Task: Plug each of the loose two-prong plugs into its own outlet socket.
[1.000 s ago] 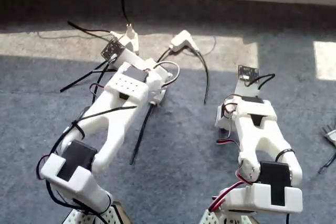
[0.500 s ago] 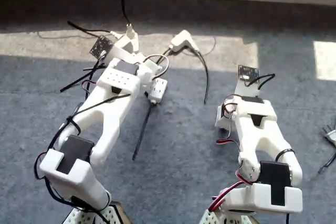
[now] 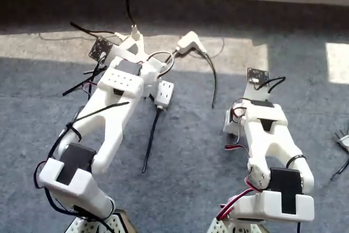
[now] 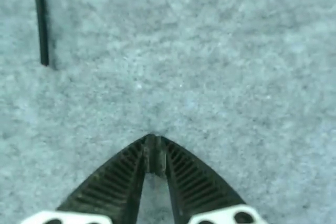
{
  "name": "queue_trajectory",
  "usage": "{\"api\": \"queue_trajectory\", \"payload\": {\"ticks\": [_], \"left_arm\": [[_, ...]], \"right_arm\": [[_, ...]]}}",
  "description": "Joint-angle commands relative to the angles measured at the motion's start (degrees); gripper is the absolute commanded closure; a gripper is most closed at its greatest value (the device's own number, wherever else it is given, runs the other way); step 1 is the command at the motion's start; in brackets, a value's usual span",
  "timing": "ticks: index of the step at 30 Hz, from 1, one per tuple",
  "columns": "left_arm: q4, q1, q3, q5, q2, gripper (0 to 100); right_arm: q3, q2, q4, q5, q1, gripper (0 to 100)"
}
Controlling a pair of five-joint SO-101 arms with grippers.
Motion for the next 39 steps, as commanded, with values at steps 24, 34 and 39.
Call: {"api": "queue_trajectory", "payload": {"ticks": [24,34,39], "left_arm": [[-54.51,22.02,66.07,-4.22,-67.65,99],[-65.49,30.46,73.1,-13.36,-69.14,99],[-65.67,33.36,74.07,-15.21,-69.32,99]], "right_arm": [[5.05,-19.21,-2.51,-0.79,-5.76,99.1],[4.53,-24.22,0.13,-5.71,-10.86,99.1],[1.63,-24.22,-0.04,-5.89,-10.77,99.1]]}}
